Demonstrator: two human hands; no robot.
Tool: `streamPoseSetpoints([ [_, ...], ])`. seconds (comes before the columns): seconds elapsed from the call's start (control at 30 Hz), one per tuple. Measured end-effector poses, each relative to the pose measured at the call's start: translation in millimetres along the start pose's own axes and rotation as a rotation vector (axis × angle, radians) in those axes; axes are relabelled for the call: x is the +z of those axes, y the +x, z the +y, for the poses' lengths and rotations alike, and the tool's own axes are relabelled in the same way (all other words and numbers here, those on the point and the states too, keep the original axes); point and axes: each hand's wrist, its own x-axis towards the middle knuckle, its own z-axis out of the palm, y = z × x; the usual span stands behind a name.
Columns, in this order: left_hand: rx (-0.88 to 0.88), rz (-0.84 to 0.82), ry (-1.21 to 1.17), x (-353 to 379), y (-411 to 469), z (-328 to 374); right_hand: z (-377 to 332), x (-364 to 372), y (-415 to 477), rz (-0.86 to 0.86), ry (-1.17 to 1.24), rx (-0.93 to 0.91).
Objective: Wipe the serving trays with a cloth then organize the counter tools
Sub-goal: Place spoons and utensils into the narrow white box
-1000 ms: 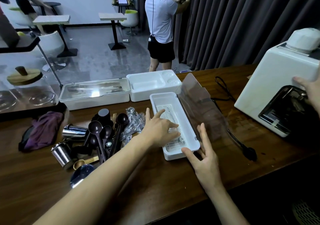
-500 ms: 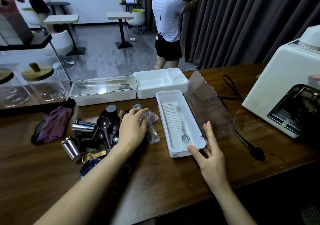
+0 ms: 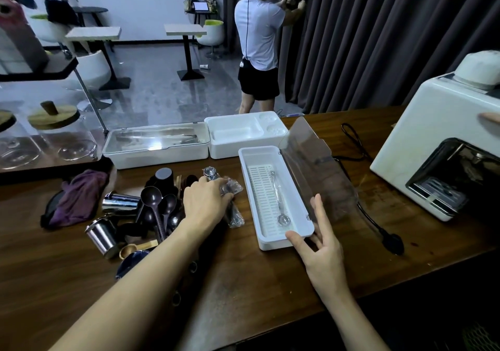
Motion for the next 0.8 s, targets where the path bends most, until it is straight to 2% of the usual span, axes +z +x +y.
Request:
streamPoseSetpoints([
  [0.17, -0.017, 0.016, -0.094, -1.9, -0.5, -0.3, 1.8, 0.5, 0.8, -0.005, -0.004, -0.006],
  [0.43, -0.037, -0.056, -0.254, -8.7, -0.9, -4.9, 4.3, -0.1, 0.6, 0.001, -0.002, -0.004],
  [0.53, -0.04, -0.046, -0.391, -12.4, -1.2, -6.4, 3.9, -0.6, 0.5, 0.002, 0.001, 0.0],
  [0.7, -0.029, 0.068, -0.677, -30.4, -3.6, 7.6, 0.0, 0.6, 1.1, 0.01, 0.015, -0.001],
  [0.8, 0.029, 0.058, -0.775, -39.2, -3.4, 25.6, -0.1, 0.7, 1.1, 0.012, 0.0, -0.001],
])
